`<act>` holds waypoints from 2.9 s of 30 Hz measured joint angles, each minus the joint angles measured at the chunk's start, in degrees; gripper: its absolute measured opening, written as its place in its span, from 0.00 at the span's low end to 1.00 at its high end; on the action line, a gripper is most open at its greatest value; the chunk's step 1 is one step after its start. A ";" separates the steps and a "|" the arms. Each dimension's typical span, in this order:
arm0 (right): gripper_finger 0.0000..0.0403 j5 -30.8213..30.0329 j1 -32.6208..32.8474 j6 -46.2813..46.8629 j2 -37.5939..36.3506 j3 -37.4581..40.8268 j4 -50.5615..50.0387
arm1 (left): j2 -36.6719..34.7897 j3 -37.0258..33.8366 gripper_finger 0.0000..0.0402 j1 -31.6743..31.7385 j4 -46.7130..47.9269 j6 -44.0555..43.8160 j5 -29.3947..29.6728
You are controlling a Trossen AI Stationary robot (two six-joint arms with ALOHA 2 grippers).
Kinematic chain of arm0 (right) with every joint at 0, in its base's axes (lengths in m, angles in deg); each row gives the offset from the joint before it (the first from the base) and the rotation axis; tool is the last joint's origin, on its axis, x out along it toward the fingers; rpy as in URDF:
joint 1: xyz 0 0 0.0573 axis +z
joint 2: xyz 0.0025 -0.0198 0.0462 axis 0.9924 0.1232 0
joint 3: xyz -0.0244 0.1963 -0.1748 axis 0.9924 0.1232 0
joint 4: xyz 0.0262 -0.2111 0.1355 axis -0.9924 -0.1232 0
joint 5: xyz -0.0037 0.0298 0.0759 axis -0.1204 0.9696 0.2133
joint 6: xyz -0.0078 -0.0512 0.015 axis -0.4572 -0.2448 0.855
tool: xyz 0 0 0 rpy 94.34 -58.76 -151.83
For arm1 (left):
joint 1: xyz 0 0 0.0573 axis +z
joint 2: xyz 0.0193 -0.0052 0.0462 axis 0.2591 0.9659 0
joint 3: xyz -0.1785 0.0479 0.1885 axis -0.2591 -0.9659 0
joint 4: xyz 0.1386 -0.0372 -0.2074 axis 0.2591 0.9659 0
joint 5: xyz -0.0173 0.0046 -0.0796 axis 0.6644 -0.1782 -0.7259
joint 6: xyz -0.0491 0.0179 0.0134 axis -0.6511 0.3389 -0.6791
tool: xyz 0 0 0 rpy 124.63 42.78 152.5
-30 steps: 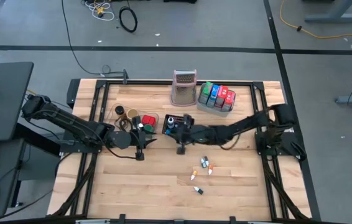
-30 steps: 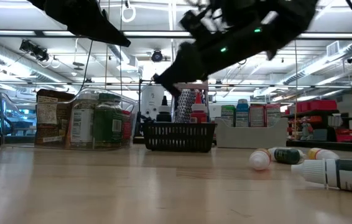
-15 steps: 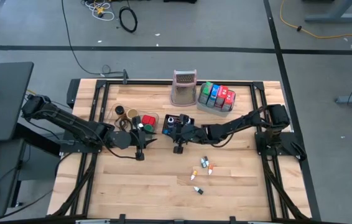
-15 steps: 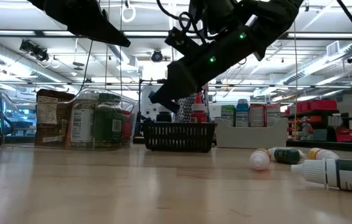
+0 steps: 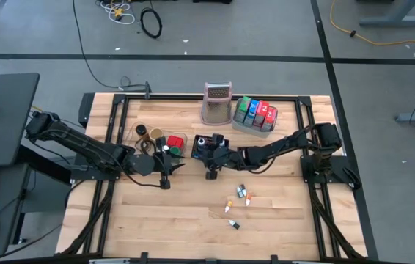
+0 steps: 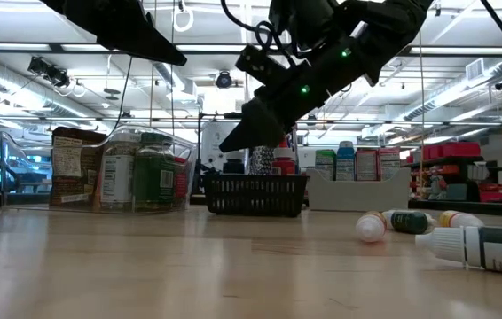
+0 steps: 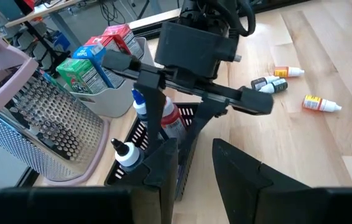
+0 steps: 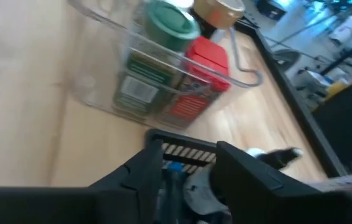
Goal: Pick & Place Kitchen Items
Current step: Put the small blue food coloring bottle into the black bin, then put the small yellow food coloring bottle into the black bin
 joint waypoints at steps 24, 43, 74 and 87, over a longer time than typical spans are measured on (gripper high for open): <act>0.41 24.34 8.18 0.00 -11.32 0.02 -21.77 | 0.01 -0.02 0.27 0.00 -0.30 -2.83 -0.02; 0.44 44.17 10.42 3.86 -10.67 19.36 -2.17 | 0.01 -0.02 0.27 0.00 -3.46 -1.06 0.18; 0.25 28.10 9.23 -1.19 -2.14 19.28 10.67 | 0.01 -0.02 0.27 0.02 -4.58 1.65 0.22; 0.24 -1.22 2.90 -8.31 -2.43 6.26 9.23 | 0.01 -0.02 0.27 0.00 -4.50 1.53 0.20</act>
